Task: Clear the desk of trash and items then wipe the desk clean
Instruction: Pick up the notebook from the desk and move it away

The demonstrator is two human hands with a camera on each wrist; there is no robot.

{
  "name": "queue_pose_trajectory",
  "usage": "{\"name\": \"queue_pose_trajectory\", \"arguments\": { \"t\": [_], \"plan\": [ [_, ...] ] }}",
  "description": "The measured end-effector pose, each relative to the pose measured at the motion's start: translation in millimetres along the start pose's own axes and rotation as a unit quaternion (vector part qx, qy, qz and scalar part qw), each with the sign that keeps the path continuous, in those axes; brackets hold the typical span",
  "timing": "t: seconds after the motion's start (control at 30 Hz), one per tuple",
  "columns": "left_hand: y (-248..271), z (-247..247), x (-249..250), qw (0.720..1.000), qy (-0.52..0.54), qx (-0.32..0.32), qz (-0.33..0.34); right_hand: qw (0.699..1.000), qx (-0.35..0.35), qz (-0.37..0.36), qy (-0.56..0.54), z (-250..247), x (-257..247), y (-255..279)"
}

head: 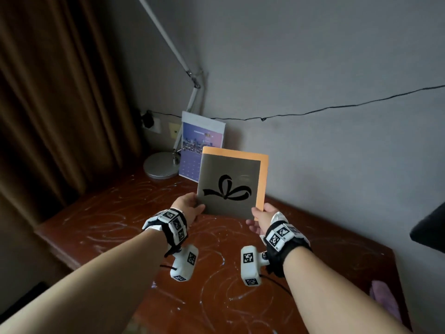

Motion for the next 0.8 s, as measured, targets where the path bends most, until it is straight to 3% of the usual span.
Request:
{"name": "queue_pose_trajectory", "arguments": {
  "t": [0.17,0.33,0.53,0.8],
  "plan": [
    [65.2,-88.1,-15.7,0.997,-0.046,0.064,-0.009,0.995,-0.084,-0.030,0.036,77.9,-8.8,41.4],
    [118.2,-204.0,-34.6,0.983,-0.053,0.173,-0.011,0.981,-0.165,-0.085,0.063,188.3,-42.7,87.3],
    [190.8,-357.2,-80.2,0.955,-0.052,0.290,-0.041,0.945,-0.275,-0.128,0.120,353.7,-61.2,157.9],
    [255.2,-555.2,-151.4,0.927,-0.042,0.368,-0.053,0.914,-0.352,-0.134,0.150,582.4,-56.4,241.7]
  ]
}}
Point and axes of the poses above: each hand's wrist, its own y-axis away from the middle knuckle, its own z-axis out of the palm, x = y × z, the point moved 5 cm from there along -y, towards the middle knuckle, and after that the axes turned 3 degrees about z, right-handed, at the moved point
